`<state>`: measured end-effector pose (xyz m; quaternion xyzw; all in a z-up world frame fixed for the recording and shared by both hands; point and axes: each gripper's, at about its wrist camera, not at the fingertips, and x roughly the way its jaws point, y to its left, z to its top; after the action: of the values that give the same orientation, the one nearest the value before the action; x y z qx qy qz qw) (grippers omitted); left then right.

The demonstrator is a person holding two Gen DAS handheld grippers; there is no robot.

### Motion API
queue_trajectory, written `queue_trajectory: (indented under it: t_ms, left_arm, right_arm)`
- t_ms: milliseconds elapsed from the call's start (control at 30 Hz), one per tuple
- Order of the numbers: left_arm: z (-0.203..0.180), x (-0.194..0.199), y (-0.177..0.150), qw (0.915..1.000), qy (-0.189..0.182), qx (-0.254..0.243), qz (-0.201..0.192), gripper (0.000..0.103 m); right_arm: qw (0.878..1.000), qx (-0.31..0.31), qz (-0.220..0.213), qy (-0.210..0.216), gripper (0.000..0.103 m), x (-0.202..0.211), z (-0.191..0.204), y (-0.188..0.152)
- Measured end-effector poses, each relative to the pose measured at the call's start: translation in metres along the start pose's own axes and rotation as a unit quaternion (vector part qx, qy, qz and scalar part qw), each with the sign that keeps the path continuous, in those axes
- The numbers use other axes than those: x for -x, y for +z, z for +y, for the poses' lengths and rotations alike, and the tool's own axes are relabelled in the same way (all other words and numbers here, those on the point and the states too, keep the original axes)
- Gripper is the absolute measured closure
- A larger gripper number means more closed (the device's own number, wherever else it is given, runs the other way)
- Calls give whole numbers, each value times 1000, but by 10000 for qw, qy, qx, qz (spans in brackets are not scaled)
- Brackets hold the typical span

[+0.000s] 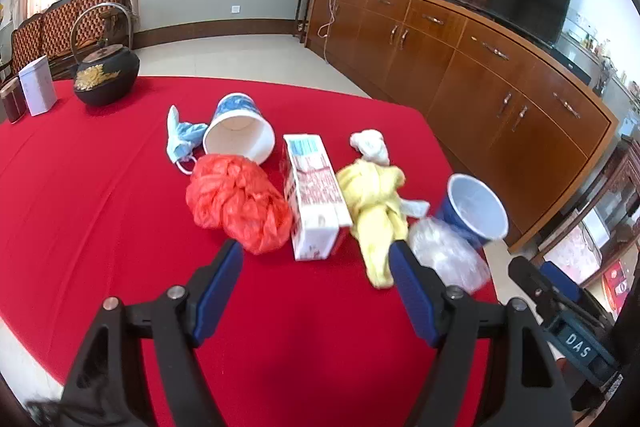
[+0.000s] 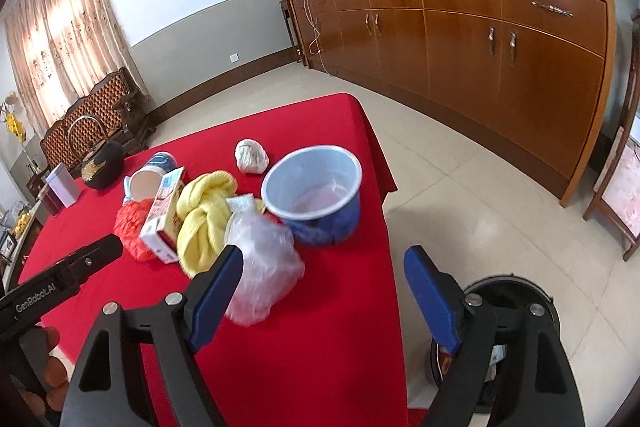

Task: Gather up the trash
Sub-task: 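Move both tools back toward the remaining items on the table, then grasp the white milk carton with left tool while right tool grasps blue-white bowl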

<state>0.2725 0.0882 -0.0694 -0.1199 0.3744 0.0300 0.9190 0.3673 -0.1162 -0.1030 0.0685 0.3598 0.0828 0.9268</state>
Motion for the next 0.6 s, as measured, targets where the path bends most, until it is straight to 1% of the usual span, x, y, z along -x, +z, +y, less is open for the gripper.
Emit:
queue_trajectory:
  t_ms: [300, 600]
  left_arm:
    - [-1, -28, 17, 9999, 70, -79, 27, 26]
    - [-1, -53, 22, 9998, 99, -95, 176, 26]
  right_arm:
    - [9998, 184, 73, -47, 18, -44, 9, 18]
    - [9996, 197, 215, -62, 17, -74, 9, 19]
